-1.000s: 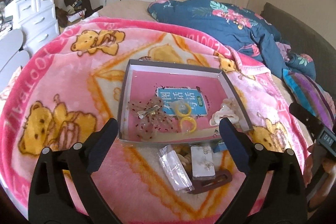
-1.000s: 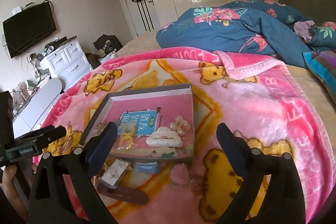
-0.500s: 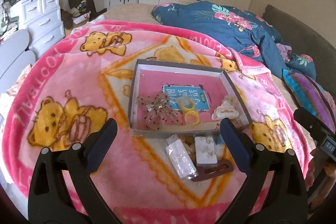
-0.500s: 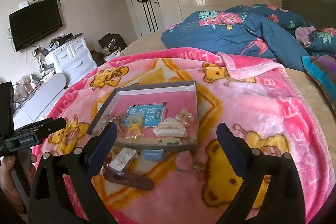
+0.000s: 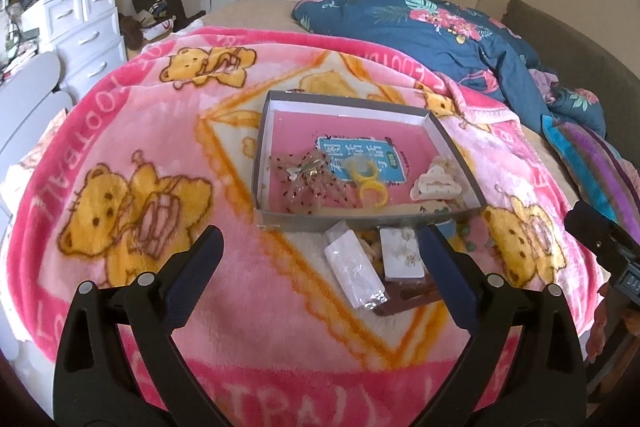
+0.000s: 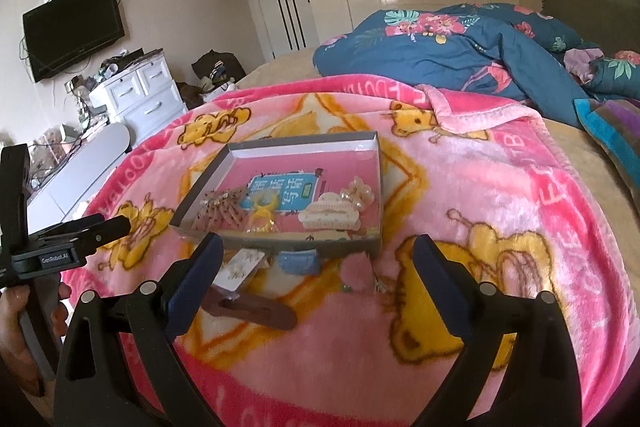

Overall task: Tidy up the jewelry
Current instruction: 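Open and withdraw both tools from the box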

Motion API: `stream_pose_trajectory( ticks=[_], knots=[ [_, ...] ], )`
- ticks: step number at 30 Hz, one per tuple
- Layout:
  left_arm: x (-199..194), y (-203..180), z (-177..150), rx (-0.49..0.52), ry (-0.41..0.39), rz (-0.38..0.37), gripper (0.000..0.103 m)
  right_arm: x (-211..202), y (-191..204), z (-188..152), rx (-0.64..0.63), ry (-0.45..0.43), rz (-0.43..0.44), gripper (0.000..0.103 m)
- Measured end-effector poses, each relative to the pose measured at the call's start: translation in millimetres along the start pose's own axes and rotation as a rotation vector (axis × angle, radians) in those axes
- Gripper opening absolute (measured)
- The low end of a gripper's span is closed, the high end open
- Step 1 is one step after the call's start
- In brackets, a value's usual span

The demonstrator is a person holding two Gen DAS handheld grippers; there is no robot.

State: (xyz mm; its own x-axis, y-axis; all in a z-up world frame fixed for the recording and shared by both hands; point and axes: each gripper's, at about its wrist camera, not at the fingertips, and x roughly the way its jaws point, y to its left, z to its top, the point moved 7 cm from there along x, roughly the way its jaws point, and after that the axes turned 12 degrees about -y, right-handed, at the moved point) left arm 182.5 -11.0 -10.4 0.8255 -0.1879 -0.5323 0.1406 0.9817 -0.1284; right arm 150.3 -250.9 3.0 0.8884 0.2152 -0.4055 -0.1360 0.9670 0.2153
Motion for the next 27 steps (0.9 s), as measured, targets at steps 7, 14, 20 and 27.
stream_pose_trajectory(
  ticks=[7,14,20,27],
  knots=[
    [1.6,2.7,-12.8,0.011,0.020,0.012,0.092,0.8,4.9,-15.1,-0.013,0.027,0.005,0.095],
    [4.7,4.8,-27.3,0.012,0.046,0.012,0.092,3.4,8.9,-29.6,-0.021,0.053,0.011,0.095],
    [8.9,6.5,-38.7,0.003,0.074,0.004,0.092,4.9,10.1,-40.0,-0.020,0.073,0.015,0.095],
    [15.7,6.5,-54.8,-0.006,0.116,-0.017,0.092,9.2,10.4,-54.1,-0.017,0.101,0.018,0.095]
  ],
)
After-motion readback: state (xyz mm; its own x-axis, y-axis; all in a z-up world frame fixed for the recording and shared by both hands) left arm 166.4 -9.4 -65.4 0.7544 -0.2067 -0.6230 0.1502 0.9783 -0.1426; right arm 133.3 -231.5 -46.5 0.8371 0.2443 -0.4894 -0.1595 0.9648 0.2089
